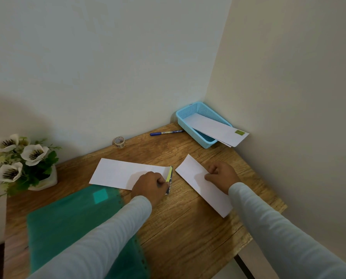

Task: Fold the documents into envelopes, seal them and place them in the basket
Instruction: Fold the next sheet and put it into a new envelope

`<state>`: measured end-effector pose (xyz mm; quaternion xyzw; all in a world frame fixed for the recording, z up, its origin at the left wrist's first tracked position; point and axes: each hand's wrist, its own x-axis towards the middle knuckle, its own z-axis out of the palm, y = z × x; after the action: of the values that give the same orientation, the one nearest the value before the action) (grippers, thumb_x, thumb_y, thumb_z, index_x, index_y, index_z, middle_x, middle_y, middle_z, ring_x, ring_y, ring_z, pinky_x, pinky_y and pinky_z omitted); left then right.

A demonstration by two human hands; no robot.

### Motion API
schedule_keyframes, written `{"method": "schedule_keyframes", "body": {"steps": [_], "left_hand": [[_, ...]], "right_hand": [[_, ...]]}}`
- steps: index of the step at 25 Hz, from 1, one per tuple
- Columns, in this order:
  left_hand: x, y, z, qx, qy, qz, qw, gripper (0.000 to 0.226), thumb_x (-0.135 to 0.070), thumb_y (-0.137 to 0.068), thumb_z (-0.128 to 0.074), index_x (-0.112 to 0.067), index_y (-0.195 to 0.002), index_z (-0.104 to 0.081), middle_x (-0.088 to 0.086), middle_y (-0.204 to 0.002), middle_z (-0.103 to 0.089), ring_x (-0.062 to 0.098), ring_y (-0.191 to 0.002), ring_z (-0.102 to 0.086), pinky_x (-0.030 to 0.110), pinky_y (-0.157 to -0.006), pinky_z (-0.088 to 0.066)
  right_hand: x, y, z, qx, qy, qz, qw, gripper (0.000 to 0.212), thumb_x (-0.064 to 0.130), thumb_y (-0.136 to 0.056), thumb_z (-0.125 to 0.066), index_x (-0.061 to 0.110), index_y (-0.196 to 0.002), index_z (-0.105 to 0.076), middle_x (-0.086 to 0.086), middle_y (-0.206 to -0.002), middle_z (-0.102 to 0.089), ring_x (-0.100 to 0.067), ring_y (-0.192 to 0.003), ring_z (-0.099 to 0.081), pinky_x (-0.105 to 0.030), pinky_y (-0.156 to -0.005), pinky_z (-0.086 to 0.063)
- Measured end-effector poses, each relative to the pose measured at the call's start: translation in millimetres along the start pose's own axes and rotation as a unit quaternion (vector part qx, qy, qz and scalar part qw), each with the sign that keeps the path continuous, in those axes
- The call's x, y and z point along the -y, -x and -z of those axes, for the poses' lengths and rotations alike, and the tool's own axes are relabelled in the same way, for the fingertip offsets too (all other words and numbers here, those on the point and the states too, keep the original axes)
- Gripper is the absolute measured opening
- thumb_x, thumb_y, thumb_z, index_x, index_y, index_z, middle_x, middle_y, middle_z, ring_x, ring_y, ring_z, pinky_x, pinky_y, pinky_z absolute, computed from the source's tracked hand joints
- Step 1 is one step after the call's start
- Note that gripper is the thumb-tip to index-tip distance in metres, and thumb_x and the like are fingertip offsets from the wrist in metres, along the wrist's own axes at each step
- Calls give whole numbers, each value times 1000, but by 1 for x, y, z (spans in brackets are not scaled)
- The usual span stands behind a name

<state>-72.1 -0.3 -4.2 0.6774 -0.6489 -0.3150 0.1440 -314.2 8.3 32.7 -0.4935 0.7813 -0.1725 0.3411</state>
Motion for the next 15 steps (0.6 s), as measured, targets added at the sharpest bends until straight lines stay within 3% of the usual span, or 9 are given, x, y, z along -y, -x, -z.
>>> {"method": "schedule_keyframes", "body": {"steps": [8,15], "left_hand": [[3,-2,0,8,19,5,1000,14,-39,-92,-71,-28,-83,-68,-4,-98,-70,16,-90,-63,29,-84,-54],[2,-5,-3,9,15,12,1000,9,-39,-92,-70,-31,-90,-67,-5,-105,-70,16,-94,-62,27,-82,-52]], "right_hand": [[0,0,-3,9,-70,-2,997,15,23,-91,-73,18,-92,-59,-1,-99,-66,-20,-91,-64,-31,-75,-49],[3,3,-1,29,-69,25,997,10,24,-93,-70,23,-98,-61,2,-106,-66,-20,-96,-63,-36,-83,-49]]}}
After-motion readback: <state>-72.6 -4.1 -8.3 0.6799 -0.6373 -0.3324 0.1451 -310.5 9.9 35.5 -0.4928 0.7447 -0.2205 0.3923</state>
